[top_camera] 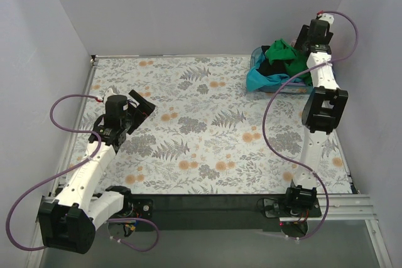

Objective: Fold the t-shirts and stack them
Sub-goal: Grab the tshirt from the pile

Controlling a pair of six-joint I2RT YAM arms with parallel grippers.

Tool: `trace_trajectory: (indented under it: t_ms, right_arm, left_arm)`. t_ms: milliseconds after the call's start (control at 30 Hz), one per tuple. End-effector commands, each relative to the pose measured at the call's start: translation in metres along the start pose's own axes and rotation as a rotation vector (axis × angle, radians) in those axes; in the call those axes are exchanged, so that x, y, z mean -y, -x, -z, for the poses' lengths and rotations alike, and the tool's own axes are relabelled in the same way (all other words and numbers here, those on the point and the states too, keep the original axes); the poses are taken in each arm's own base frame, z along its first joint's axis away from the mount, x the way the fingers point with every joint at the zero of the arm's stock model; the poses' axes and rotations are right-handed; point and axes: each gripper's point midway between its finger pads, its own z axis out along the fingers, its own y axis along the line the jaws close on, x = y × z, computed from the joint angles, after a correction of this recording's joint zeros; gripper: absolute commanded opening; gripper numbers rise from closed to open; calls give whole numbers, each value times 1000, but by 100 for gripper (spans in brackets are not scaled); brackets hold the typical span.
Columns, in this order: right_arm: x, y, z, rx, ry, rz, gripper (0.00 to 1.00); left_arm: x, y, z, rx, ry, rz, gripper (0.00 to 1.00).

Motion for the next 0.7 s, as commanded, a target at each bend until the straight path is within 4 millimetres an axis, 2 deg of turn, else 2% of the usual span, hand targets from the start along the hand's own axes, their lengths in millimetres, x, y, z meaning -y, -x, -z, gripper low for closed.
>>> trace_trajectory:
  t_ms: [0,33,133,167,233,267,300,400,433,500,533,567,600,633,667]
  right_arm:
    - [8,16,-13,75,-6,-19,76]
    - [8,19,-14,88,-12,-22,61]
    - [10,31,-10,121,-14,-13,50]
    - [10,33,-10,131,-12,-10,40]
    - [10,42,-4,148,-9,-5,26]
    - [10,43,-3,151,-7,-1,4]
    - [10,48,1,160,-5,-2,1]
    - [5,70,21,203,40,-10,1]
    - [2,88,37,237,62,-20,1]
    - [-7,108,58,280,109,-38,1]
    - [-10,106,66,277,125,-43,1]
    - [-18,134,99,352,159,-55,1]
    - [-24,142,116,382,181,-60,1]
    - [-30,131,124,377,194,-52,1]
    - [-43,167,173,496,240,-65,1]
  left_arm:
    - [-3,3,-1,20,1,-17,98]
    - [-5,0,-2,12,4,-19,98]
    - [-6,0,-2,11,5,-18,98]
    - [-6,0,-2,10,6,-16,98]
    - [-4,0,0,11,1,-14,98]
    - [-3,0,0,10,-3,-14,98]
    - [-2,0,2,9,-10,-13,98]
    - [1,3,7,21,-26,-11,98]
    - [1,2,8,21,-28,-6,98]
    - [3,4,12,31,-41,0,98]
    - [5,3,13,27,-51,1,98]
    - [7,4,15,28,-62,3,98]
    - [9,5,18,34,-71,3,98]
    - [9,6,21,37,-76,6,98]
    - [11,6,23,35,-83,6,98]
